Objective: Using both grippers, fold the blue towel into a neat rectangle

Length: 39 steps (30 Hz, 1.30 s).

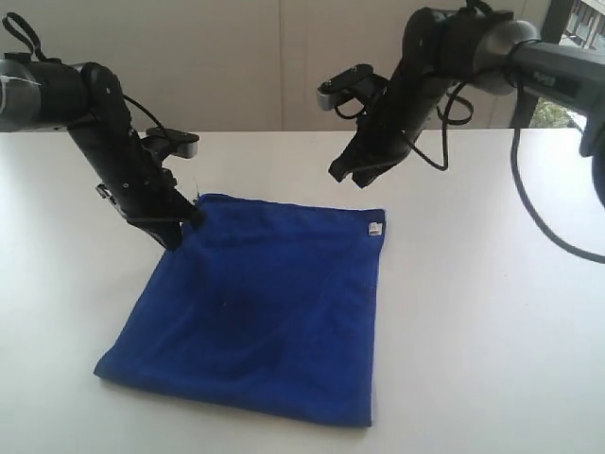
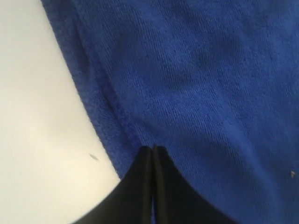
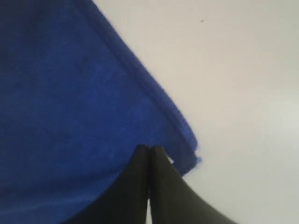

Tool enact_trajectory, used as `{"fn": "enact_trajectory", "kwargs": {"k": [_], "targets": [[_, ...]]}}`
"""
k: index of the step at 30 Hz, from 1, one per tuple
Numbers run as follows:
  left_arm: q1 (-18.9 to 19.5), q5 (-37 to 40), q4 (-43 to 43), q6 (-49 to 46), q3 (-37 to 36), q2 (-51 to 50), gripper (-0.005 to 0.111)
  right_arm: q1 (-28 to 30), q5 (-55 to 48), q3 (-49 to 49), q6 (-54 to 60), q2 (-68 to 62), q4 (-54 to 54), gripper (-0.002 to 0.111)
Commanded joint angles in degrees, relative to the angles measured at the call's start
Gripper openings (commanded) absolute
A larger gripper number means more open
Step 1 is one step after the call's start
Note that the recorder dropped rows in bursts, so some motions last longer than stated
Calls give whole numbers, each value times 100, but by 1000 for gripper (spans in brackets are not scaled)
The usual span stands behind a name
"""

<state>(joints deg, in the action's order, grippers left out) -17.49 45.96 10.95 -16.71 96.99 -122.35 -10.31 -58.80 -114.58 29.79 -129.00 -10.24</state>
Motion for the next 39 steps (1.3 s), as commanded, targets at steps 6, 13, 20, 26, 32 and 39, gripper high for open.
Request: {"fn": "enact_trajectory", "kwargs": {"k": [6,13,20,26,32,39], "targets": [[8,702,-84,-149,-74,499,0,-1597,-25,2212,-59,1031,118,0],[19,-112,-101,-124,-1482,1761,0,-2247,1028,3858,-759,1225,624,0],[19,-1037,622,-242,-3146,2350,0,-2247,858,4678,-813,1225,954,0],[8,-1044,1781,-1276,-3620,2418,0,-2255,239,5061,-907,1288,1507,0],[-47,-923,3399,-2682,-4022,2570,0,-2255,262,5527,-921,1656,1669,0],[-437,-1051,3573,-2831,-4226,2642,0,-2255,462,5864,-1028,2306,1879,0]]}}
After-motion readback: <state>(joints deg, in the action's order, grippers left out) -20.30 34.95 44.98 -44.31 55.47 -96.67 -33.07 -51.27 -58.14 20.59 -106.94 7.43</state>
